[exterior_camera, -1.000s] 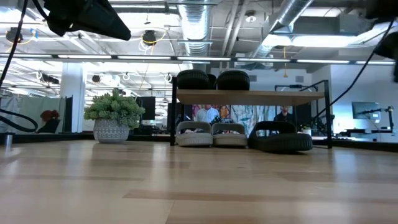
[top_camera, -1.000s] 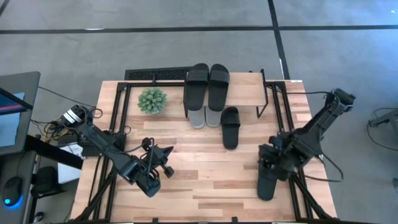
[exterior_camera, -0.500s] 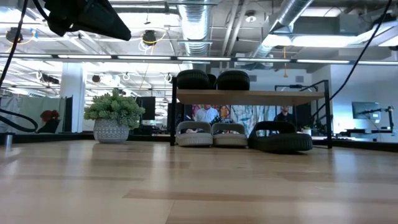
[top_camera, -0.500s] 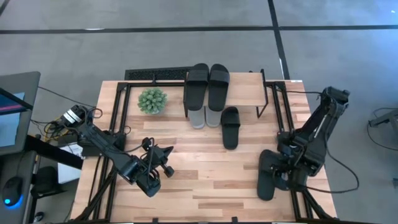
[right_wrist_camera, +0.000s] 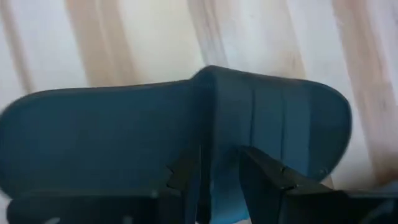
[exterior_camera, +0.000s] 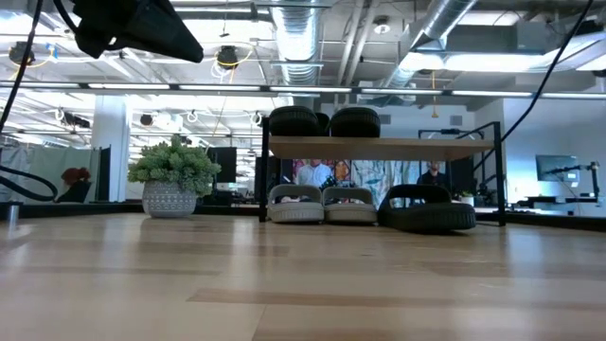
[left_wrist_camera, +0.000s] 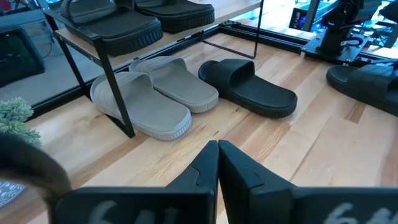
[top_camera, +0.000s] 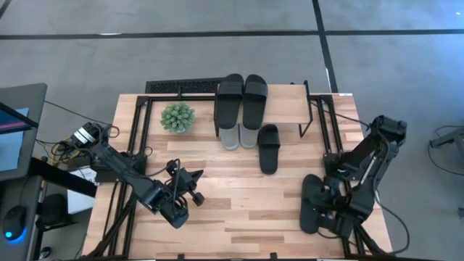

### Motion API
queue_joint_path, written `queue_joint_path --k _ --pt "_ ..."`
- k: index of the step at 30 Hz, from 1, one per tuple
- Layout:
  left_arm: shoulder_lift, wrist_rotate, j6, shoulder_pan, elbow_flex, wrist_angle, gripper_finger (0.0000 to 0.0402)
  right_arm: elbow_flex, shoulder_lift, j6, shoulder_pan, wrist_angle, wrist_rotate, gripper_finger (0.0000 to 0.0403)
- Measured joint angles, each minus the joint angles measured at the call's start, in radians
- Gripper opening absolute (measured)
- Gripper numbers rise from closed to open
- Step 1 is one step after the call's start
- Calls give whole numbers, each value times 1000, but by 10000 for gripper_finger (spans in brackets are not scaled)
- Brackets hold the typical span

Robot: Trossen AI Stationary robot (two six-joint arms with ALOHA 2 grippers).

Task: Pick and place slides into the shelf
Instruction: Put the black slide under the shelf

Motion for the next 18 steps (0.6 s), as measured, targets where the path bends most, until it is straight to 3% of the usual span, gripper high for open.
queue_joint_path --k 10,15,18 --pt "0 29 11 27 0 28 0 53 149 42 -1 -123 -21 90" --pt "0 33 13 29 0 28 0 68 172 64 -1 -153 -16 18" --pt "0 37 17 29 0 27 0 83 180 91 0 -245 -2 11"
